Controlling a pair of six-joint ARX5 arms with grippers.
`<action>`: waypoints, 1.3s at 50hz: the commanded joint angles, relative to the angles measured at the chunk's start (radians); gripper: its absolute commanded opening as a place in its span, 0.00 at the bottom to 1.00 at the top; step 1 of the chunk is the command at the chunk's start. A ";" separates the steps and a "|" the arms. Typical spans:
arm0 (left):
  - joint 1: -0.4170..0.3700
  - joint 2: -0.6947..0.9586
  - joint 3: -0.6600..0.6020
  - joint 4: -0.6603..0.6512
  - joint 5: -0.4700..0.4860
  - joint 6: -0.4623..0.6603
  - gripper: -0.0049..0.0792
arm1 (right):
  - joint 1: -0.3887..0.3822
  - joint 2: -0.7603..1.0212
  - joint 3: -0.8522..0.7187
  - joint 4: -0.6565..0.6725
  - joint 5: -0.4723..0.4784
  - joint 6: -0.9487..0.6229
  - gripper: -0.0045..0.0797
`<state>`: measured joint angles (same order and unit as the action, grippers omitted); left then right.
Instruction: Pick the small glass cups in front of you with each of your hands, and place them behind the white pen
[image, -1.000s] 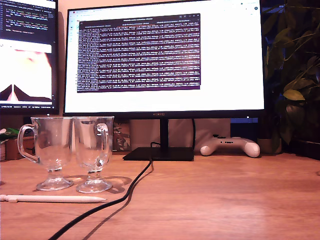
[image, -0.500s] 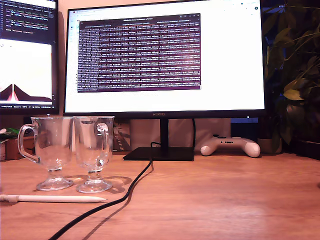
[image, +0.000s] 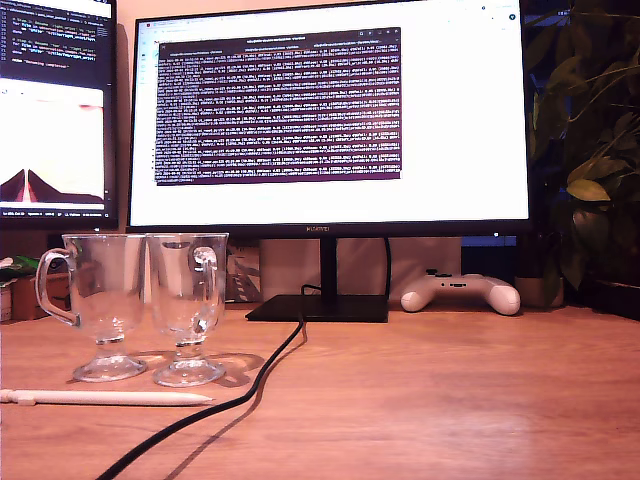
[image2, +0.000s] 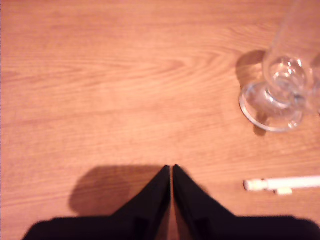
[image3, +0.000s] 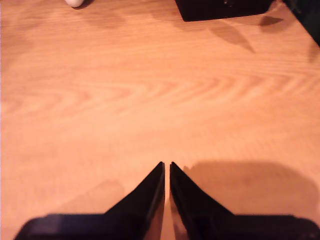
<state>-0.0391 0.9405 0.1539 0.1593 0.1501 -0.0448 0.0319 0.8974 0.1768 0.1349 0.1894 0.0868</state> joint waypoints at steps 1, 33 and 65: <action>-0.002 -0.040 -0.023 0.018 -0.002 0.007 0.04 | -0.012 -0.039 -0.044 0.017 -0.002 -0.005 0.04; 0.001 -0.240 -0.092 0.000 -0.066 -0.019 0.04 | -0.013 -0.385 -0.159 0.029 -0.027 0.010 0.04; 0.050 -0.605 -0.179 -0.027 -0.049 -0.027 0.04 | -0.013 -0.862 -0.171 -0.199 -0.048 -0.010 0.04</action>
<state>0.0074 0.3637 0.0055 0.1272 0.1001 -0.0700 0.0196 0.0696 0.0353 -0.0528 0.1410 0.0799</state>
